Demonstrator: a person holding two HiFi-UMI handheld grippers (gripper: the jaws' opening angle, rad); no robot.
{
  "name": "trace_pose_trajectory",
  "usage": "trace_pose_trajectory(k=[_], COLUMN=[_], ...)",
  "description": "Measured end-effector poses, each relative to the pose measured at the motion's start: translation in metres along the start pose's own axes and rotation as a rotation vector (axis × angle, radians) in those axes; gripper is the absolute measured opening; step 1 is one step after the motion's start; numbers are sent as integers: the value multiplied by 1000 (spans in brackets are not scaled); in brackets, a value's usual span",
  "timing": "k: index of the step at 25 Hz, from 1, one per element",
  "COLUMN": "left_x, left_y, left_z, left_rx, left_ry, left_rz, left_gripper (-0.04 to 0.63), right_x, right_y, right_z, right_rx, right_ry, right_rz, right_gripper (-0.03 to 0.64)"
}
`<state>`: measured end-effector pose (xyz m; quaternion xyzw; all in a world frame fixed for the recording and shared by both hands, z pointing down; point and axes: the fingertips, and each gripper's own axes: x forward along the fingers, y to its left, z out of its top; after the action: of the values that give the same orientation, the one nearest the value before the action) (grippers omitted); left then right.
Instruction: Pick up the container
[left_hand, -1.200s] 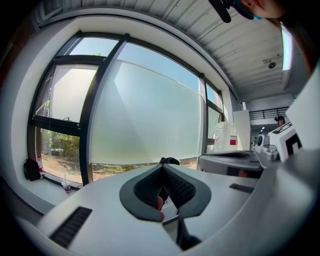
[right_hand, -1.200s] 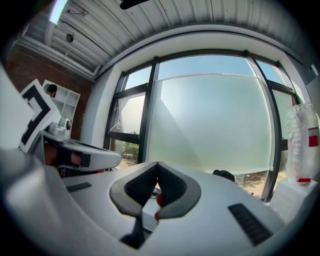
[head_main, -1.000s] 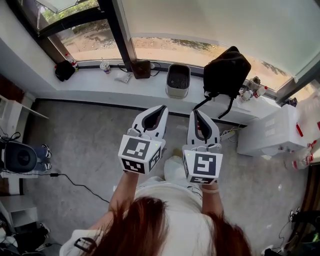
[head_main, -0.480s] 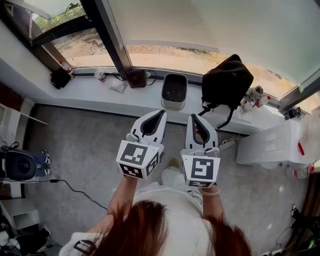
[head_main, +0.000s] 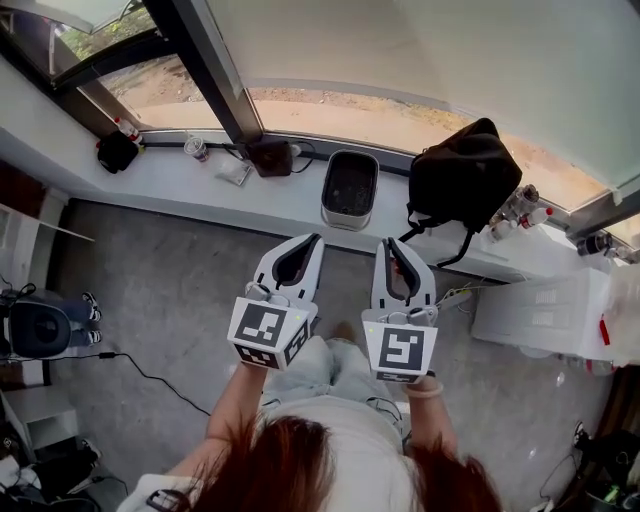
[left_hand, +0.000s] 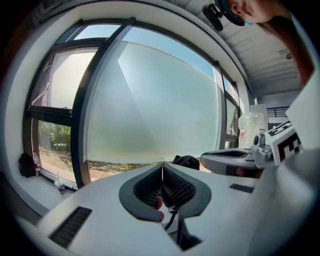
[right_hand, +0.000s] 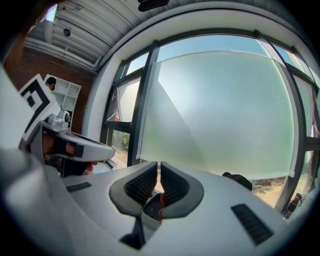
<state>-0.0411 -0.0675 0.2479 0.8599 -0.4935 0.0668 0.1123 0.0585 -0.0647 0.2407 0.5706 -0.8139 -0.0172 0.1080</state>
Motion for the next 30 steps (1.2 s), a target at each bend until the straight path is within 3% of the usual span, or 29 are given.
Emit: trace_pose_trajectory(k=[18,30], left_x=[82,147], left_y=[78,128], left_z=[-61,-173], left_rx=[-11,-29], left_ry=[62,135], left_rz=[-24,-24], left_gripper=[14,15], right_x=[95,156], right_y=[3,6], right_z=[-77,-180], right_rx=[49,31], right_ry=[83,145], right_rz=[-43,-54], right_gripper=[23,23])
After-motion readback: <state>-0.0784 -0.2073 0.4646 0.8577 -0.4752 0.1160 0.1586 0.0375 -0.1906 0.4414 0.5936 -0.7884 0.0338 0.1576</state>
